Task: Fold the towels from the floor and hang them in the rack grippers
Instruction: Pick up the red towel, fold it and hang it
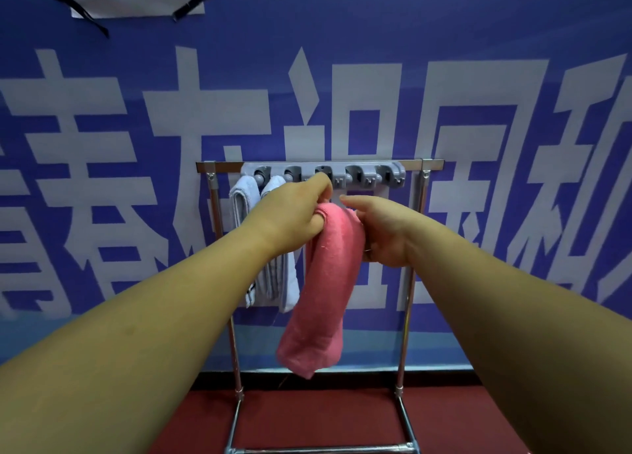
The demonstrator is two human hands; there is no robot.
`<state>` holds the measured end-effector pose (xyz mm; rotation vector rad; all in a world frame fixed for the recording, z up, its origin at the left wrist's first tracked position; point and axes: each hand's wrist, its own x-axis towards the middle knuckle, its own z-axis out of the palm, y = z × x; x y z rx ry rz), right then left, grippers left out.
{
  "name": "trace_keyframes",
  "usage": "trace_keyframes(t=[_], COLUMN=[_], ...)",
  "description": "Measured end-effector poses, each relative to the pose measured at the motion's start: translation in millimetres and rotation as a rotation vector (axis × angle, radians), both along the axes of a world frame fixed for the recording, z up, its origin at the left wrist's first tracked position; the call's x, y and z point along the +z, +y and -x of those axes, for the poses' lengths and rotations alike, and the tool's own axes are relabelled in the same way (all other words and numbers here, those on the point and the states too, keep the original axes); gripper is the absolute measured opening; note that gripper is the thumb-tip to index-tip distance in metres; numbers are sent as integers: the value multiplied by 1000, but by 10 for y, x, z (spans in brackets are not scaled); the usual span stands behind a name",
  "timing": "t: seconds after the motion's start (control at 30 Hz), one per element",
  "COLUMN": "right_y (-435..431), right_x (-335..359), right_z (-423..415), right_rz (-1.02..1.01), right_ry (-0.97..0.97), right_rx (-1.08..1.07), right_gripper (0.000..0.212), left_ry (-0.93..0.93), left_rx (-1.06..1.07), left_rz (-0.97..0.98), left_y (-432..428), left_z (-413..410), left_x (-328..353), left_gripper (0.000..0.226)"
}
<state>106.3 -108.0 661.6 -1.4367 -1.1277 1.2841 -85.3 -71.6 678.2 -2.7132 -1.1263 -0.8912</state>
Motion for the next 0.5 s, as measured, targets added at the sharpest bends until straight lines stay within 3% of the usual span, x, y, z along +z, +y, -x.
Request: trace_keyframes(t=[0.17,0.3,0.37,0.43,0.5], right_y=[25,23,3,-16,-30], right_x=[28,107,165,241,304], right_z=[120,104,64,37,34], right_rz=[-63,-72,-48,-26,-14], right_ry=[149,206,208,197,162], right_rx=[20,47,83,105,129], right_gripper=[42,38,36,31,32], left_ry=[-14,-141,-350,-532,-618], left_rx=[-86,-225,-285,-271,-287], left_rz=[97,628,912,1007,1100], left_y=[9,59,120,173,204], left_z=[84,221,275,286,247], left_x=[-36,-37,-80,-101,-112], left_gripper=[41,76,69,51,52])
